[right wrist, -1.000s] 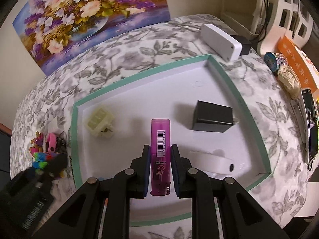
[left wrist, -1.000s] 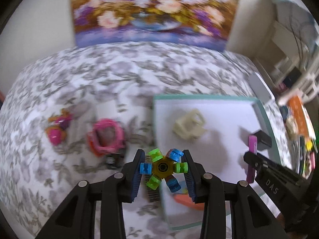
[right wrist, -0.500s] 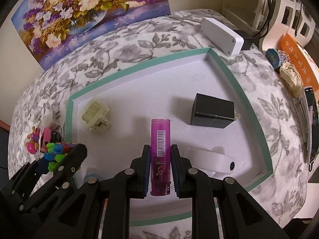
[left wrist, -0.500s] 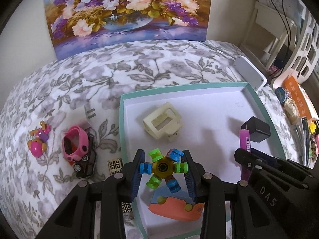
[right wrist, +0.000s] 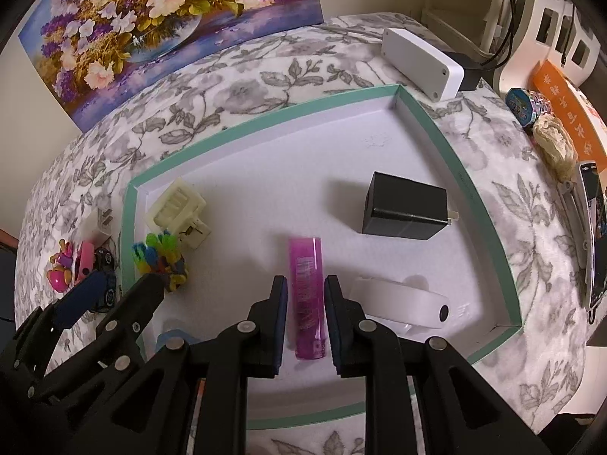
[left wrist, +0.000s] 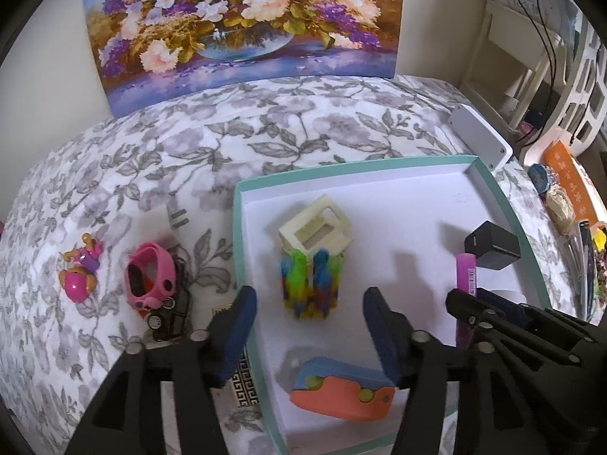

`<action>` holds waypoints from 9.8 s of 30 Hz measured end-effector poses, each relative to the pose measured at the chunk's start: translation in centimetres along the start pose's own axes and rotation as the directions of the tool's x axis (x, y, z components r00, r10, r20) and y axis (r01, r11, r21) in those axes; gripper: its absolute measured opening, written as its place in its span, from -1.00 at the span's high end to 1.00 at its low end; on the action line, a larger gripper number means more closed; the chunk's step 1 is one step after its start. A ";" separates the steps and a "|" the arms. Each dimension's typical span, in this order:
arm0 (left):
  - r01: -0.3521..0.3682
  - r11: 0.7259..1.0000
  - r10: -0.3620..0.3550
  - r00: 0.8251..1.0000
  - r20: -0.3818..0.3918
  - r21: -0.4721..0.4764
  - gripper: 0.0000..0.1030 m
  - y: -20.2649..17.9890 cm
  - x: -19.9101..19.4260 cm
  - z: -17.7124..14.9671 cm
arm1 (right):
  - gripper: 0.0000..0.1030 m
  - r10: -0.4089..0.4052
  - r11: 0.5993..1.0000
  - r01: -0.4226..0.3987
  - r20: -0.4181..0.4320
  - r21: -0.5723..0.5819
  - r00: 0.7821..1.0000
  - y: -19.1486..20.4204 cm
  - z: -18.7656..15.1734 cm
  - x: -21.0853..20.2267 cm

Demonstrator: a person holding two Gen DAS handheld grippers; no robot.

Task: Organize rigid objects
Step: 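Open both tools to drop the spinner and lighter into the tray, then move both tools back toward the pink dog figure and pink watch, then grasp the pink dog figure with the left tool while the right tool grasps the pink watch, then lift the dog figure and pink watch off the bedspread with both tools, then carry the dog figure and pink watch over the tray with both tools, then open both tools to release the dog figure and watch into the tray, then move both tools back toward the orange spray bottle and black toy car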

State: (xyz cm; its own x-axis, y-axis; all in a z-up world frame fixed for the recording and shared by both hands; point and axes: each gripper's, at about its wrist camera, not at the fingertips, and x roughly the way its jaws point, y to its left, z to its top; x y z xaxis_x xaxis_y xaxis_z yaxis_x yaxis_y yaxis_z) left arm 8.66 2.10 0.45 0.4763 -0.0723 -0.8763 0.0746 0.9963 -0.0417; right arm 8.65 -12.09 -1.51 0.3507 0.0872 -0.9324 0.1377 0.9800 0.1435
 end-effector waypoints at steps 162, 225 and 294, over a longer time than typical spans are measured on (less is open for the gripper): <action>-0.164 0.897 0.133 0.986 -0.102 -0.411 0.09 25.0 4.7 1.7 | 0.09 0.149 0.968 -0.149 -0.016 -0.202 0.989 18.3 2.2 4.2; 0.045 0.991 -0.035 0.996 -0.085 0.127 0.26 -5.2 3.1 4.4 | 0.08 -0.050 0.976 0.043 0.029 0.213 0.998 -5.6 7.6 1.4; -0.110 0.912 0.099 0.994 -0.049 -0.394 -1.00 17.1 -6.4 0.4 | -0.69 0.047 0.993 -0.046 0.001 -0.108 0.999 11.2 -0.2 -4.0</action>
State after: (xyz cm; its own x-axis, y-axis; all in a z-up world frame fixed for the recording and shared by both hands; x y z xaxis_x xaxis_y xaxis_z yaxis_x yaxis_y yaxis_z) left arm 7.21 19.59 5.49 0.4381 0.0288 -0.8984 -0.3299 0.9349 -0.1309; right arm 8.62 -1.42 3.79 0.3573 0.1328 -0.9245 0.0201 0.9885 0.1497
